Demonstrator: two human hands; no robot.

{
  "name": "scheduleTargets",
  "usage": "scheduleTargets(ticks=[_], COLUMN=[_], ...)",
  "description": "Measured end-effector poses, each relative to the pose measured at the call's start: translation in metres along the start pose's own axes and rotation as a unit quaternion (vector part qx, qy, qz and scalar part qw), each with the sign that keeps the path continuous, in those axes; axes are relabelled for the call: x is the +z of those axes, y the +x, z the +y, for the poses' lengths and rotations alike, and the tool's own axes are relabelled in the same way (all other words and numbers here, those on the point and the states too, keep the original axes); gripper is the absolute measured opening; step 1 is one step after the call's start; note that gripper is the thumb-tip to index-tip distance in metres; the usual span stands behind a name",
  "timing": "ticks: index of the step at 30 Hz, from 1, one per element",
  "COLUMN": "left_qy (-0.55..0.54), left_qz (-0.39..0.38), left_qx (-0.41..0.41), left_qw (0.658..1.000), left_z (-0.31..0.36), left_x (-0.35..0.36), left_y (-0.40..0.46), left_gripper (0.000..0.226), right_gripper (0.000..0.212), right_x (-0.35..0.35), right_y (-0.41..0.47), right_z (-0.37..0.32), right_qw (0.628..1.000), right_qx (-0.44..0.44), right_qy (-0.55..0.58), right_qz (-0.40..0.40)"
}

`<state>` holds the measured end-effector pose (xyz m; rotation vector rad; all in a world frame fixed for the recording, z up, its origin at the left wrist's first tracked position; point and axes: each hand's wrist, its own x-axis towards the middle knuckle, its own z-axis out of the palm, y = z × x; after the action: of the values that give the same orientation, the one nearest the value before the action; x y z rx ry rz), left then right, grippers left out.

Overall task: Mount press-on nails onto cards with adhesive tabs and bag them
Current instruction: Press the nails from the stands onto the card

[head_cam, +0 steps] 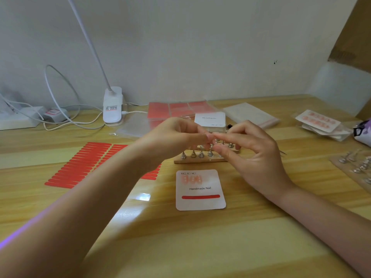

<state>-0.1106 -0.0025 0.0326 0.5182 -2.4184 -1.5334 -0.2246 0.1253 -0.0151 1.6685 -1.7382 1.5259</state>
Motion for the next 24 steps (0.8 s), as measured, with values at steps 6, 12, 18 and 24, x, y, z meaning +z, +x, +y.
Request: scheduleTargets(ticks=[6, 12, 18, 24], left_qy=[0.102, 0.273, 0.380, 0.343], left_qz=[0.010, -0.042, 0.016, 0.046], left_qx=[0.047, 0.106, 0.161, 0.212], left_qw=[0.994, 0.955, 0.911, 0.914], left_z=[0.005, -0.007, -0.041, -0.048], left_x=[-0.011, -0.018, -0.001, 0.008], left_y=[-0.005, -0.022, -0.041, -0.047], left_gripper=[0.015, 0.010, 0.022, 0.029], right_gripper=[0.025, 0.023, 0.013, 0.014], right_x=[-0.004, -0.020, -0.016, -0.010], right_y=[0.001, 0.015, 0.005, -0.014], right_z=[-0.003, -0.009, -0.011, -0.006], right_qw=[0.999, 0.992, 0.972, 0.966], right_qx=[0.034, 0.107, 0.139, 0.161], right_qy=[0.005, 0.027, 0.009, -0.026], right_qz=[-0.017, -0.058, -0.191, -0.201])
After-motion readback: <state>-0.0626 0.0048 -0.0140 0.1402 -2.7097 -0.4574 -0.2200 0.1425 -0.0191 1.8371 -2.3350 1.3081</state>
